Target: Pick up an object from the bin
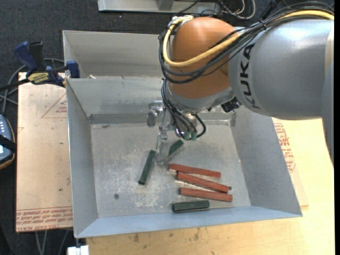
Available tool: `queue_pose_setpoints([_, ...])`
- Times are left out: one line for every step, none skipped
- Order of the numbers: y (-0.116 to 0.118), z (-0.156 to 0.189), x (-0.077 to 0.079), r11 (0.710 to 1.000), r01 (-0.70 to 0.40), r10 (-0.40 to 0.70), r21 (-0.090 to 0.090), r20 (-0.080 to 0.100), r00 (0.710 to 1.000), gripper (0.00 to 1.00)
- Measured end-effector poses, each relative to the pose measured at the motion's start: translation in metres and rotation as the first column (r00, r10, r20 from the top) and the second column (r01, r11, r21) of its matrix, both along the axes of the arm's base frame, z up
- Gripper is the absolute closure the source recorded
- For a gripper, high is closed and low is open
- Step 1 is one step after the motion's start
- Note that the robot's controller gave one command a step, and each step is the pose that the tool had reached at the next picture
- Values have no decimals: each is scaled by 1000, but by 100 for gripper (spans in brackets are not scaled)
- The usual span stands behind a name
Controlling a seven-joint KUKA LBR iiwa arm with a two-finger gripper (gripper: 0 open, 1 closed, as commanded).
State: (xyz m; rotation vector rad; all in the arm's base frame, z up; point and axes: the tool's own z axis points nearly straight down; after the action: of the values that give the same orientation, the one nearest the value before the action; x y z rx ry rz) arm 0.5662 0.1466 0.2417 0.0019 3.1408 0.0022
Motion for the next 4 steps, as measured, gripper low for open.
queue_pose_setpoints([-107,-119,25,997,83,-83,-5,-6,997,0])
queue_pose_setpoints([-87,-171,50,979,-204,204,0,-2,979,0])
queue_pose_setpoints([-87,-167,54,979,-202,202,0,12,979,100])
queue_pose_setpoints([-87,-27,48,976,-217,217,-2,11,976,100])
